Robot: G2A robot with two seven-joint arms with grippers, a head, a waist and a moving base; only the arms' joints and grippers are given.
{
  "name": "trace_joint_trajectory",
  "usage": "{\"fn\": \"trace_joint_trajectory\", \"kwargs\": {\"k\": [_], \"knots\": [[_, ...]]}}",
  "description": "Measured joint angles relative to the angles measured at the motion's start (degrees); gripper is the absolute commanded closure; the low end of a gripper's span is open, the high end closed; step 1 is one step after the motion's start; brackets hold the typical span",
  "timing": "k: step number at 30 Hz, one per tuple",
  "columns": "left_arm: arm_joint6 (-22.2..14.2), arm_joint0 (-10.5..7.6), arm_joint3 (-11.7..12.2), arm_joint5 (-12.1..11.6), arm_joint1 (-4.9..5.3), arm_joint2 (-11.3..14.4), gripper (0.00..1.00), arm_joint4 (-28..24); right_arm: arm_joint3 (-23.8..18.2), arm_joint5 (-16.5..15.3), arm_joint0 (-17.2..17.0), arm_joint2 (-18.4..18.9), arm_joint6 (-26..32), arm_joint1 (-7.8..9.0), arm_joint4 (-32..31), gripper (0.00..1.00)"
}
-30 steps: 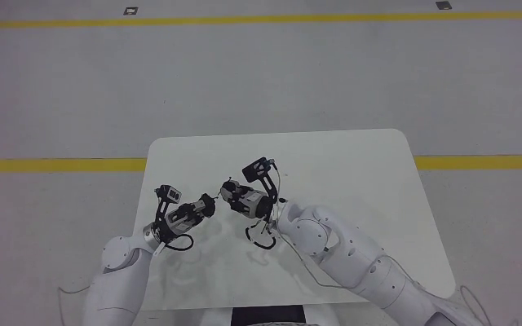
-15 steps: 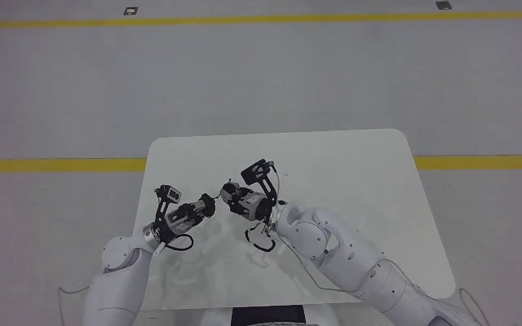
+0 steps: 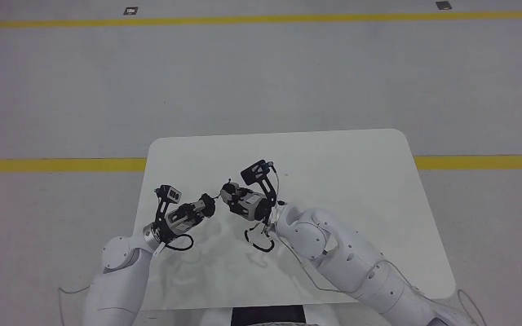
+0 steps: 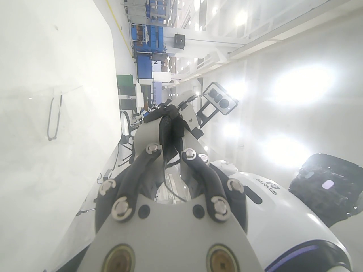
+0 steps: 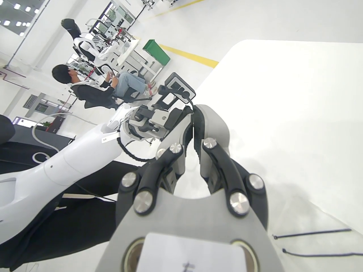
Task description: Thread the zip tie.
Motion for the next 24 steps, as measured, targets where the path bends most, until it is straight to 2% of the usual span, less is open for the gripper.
{"fn": "trace_joint_trajectory", "kwargs": {"k": [24], "knots": [[0.0, 0.0, 0.0, 0.0, 0.0, 0.0, 1.0, 0.0, -0.1, 0.7, -1.0, 1.5, 1.9, -1.1, -0.8, 1.0]]}}
